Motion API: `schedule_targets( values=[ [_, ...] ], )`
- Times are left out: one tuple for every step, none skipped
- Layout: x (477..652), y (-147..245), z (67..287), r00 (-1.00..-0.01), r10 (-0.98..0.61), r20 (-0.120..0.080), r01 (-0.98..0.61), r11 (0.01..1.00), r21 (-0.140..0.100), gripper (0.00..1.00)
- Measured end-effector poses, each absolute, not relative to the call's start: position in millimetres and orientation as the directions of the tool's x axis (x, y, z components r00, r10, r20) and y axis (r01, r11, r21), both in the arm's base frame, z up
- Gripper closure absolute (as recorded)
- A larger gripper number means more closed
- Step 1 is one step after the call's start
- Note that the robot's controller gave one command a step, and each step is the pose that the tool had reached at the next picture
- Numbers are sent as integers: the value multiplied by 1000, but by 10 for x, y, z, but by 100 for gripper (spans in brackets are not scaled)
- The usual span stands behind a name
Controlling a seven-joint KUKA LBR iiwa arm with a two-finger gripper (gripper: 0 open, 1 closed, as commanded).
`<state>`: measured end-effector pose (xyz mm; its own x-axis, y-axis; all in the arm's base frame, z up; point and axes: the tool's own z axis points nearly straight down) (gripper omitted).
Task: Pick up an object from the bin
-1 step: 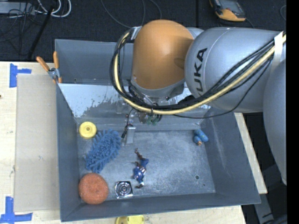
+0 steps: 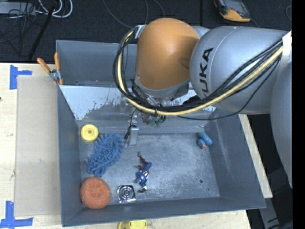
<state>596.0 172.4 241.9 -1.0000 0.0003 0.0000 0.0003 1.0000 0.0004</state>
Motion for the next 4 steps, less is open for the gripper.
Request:
schedule_targets(
  values=[
    [5929,1772,1993,-991,-132,-2,-132,991,0,0],
    [5839,1897,1695,-891,-454,0,-454,891,0,0],
    [5858,1849,1320,-761,-648,2,-648,761,1,0],
    [5819,1885,855,-601,-800,-3,-800,601,-1,0]
  ],
)
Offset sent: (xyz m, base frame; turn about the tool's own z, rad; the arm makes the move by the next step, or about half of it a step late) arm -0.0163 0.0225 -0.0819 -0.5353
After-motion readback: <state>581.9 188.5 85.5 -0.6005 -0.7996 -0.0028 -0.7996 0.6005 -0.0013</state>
